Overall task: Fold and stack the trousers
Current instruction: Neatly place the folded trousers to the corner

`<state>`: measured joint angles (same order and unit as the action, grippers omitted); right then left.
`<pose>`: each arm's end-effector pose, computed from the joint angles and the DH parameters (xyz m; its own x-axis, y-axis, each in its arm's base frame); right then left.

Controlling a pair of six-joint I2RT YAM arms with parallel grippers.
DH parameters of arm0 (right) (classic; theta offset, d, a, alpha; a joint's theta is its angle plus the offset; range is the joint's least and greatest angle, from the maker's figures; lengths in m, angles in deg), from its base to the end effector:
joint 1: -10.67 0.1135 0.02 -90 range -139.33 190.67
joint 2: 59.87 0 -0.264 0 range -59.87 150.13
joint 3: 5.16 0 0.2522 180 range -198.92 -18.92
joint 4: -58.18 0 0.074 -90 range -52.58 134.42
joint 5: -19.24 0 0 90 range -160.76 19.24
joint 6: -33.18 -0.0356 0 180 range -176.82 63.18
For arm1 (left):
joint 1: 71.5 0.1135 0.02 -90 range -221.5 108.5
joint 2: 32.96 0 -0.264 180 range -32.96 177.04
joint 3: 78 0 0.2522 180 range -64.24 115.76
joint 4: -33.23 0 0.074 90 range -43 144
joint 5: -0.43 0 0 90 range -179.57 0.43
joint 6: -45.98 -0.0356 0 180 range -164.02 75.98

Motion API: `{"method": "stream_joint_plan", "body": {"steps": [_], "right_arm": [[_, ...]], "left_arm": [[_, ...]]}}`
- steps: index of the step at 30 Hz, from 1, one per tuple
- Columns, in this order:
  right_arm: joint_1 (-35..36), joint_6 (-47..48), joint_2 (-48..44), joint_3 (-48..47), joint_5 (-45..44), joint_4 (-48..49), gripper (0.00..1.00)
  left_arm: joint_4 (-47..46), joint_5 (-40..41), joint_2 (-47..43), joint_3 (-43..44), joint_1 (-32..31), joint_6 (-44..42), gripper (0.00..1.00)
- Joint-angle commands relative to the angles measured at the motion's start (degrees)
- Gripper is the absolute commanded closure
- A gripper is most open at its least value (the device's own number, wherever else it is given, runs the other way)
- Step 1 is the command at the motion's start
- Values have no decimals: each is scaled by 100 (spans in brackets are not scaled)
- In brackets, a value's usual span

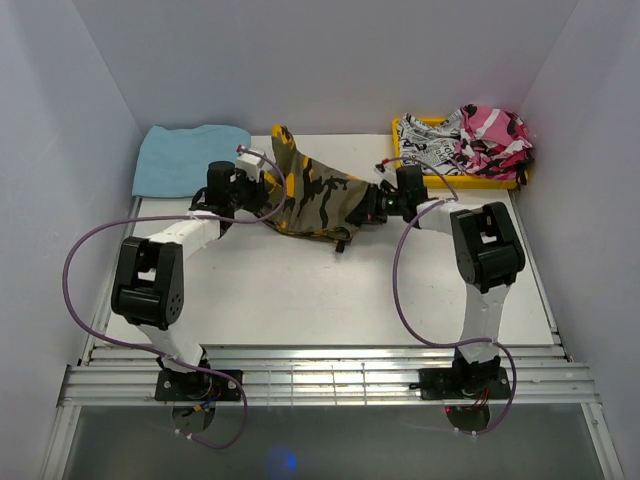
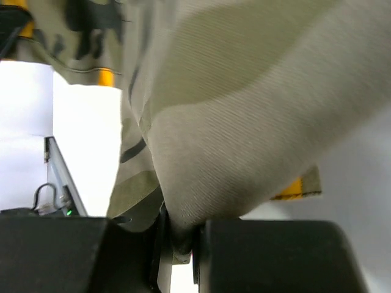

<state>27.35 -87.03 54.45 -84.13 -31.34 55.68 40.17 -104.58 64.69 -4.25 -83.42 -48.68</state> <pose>0.3906 0.1406 0.1459 -0.8612 0.1477 -0.4863 -0.3109 0.6038 0.7340 0.3687 -0.0873 0.2174 -0.4660 0.1786 -0.8666 0.4564 0.8875 -0.0626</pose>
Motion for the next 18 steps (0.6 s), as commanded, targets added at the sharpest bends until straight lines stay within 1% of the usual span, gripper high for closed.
{"method": "stream_joint_plan", "body": {"steps": [1, 3, 4, 7, 8, 9, 10, 11, 13, 14, 15, 17, 18], "right_arm": [[299, 446, 230, -1349, -101, 868, 92], [405, 665, 580, -1844, -110, 842, 92], [501, 745, 678, -2264, -162, 859, 92], [695, 798, 1205, -2942, -215, 860, 92], [739, 781, 1363, -3476, -233, 834, 92], [826, 781, 1695, -3751, -320, 825, 92], [871, 754, 1864, -4006, -390, 894, 92], [906, 702, 2031, -4504, -452, 964, 92], [1020, 500, 2567, -5025, -627, 1262, 92], [1073, 456, 2734, -5524, -715, 1351, 92], [1169, 386, 3066, -5755, -925, 1465, 92], [1284, 359, 3376, -6160, -1111, 1868, 92], [1406, 393, 3673, -6562, -1295, 1957, 92]], "left_arm": [[-1039, 165, -150, 575, 418, -492, 100], [-1328, 129, -97, 733, 611, -439, 100], [-1443, 138, -53, 777, 673, -465, 100], [-1760, 156, 78, 1023, 963, -544, 100], [-1821, 173, 105, 1102, 1042, -544, 100], [-1987, 199, 140, 1225, 1173, -544, 100], [-2111, 234, 158, 1261, 1183, -544, 100], [-2225, 261, 202, 1270, 1410, -553, 100], [-2638, 314, 211, 1218, 1605, -562, 100], [-2770, 331, 220, 1191, 1675, -579, 100], [-2997, 419, 220, 1156, 1763, -605, 100], [-3166, 454, 228, 1068, 1886, -606, 100], [-3349, 489, 220, 1016, 1991, -597, 100]]}}
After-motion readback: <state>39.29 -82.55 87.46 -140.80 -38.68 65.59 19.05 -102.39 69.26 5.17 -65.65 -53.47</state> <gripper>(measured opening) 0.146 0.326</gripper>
